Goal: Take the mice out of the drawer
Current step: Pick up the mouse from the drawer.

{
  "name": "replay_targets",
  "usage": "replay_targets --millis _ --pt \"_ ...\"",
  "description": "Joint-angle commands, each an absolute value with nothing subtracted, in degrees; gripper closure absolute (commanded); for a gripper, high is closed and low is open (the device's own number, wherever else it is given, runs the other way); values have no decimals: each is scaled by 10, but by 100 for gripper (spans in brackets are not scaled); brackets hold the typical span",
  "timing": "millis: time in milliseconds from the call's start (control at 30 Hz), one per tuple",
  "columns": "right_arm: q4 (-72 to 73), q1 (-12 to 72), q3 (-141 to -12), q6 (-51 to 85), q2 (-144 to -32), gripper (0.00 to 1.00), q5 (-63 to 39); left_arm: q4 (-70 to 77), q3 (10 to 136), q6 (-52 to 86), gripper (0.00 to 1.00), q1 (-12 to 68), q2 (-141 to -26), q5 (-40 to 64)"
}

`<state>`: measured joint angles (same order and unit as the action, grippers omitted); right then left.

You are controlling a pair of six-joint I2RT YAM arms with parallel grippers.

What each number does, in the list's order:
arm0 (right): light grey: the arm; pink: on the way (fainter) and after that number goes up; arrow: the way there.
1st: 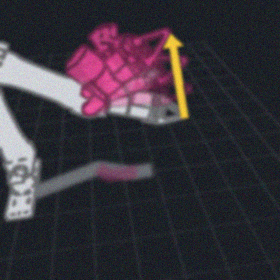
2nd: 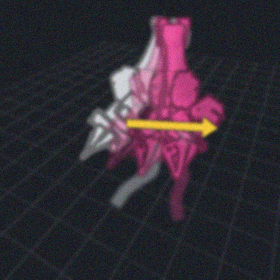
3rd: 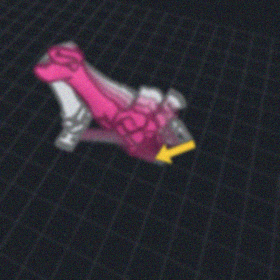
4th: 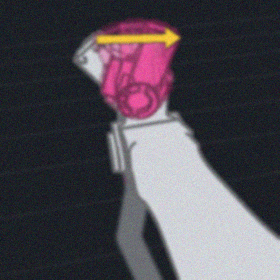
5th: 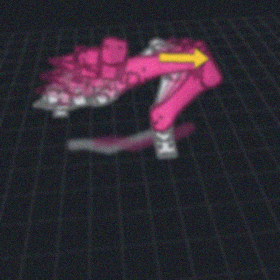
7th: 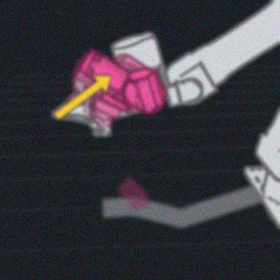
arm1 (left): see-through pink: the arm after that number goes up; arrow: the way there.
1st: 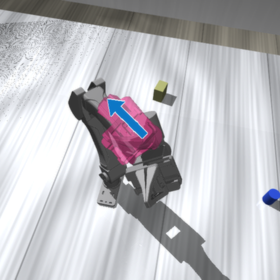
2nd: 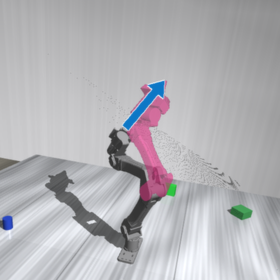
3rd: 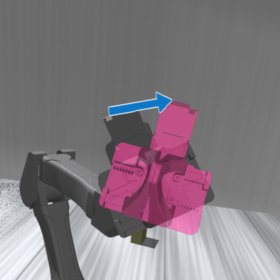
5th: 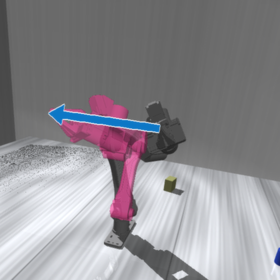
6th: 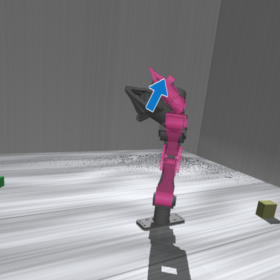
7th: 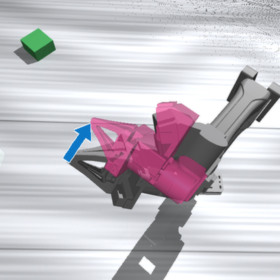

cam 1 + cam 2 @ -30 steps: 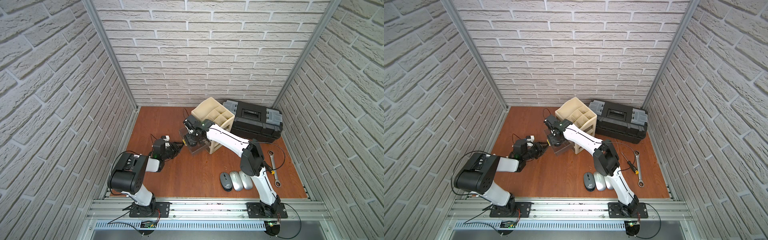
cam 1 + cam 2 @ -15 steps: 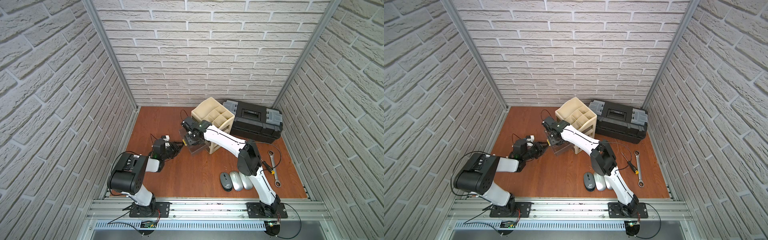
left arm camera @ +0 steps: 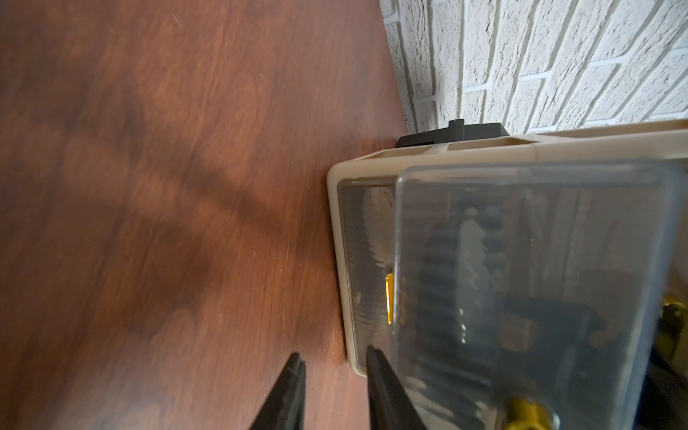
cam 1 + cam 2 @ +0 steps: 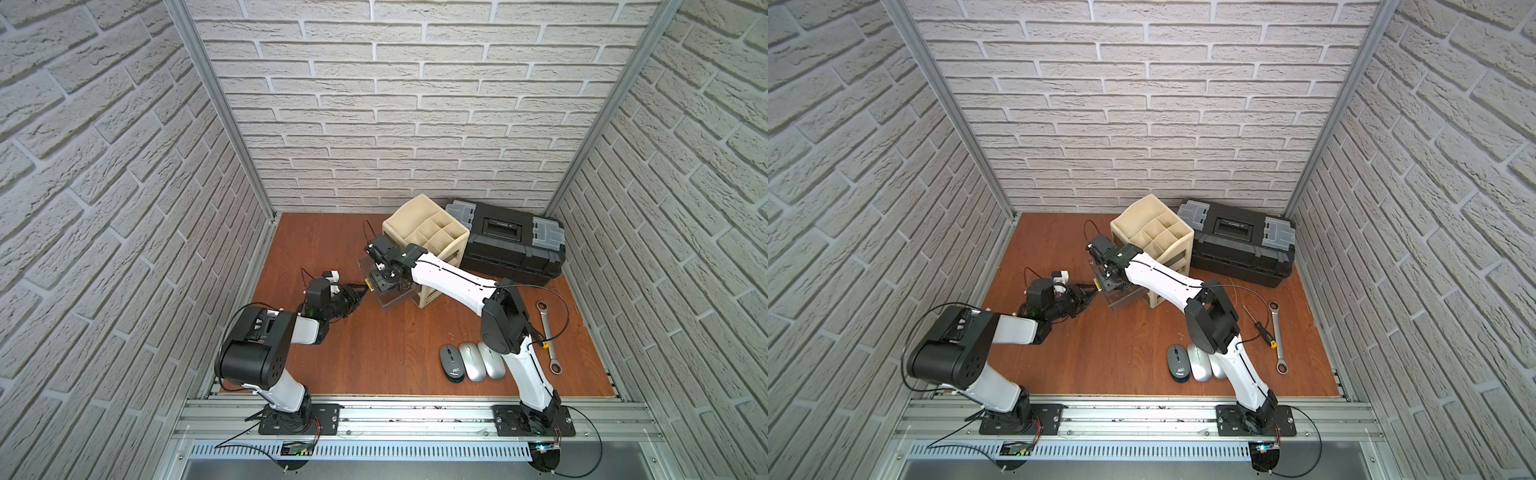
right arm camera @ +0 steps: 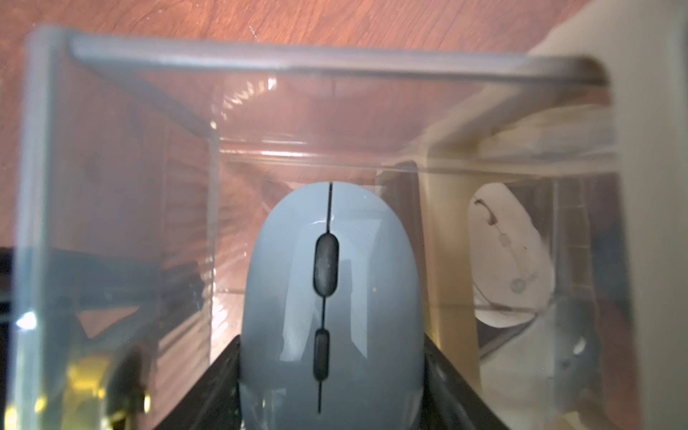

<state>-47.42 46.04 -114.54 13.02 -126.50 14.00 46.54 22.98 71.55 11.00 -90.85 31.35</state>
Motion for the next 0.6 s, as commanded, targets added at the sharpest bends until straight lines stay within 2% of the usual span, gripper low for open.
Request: replay_targets --millis 0,367,567 --pt "-457 472 -1124 104 -1219 51 171 478 229 702 68 108 -900 314" --pt "-435 505 -1050 91 -1138 51 239 445 231 687 68 96 -882 323" --pt "-426 516 -999 109 -1058 51 249 389 236 659 69 81 -851 333"
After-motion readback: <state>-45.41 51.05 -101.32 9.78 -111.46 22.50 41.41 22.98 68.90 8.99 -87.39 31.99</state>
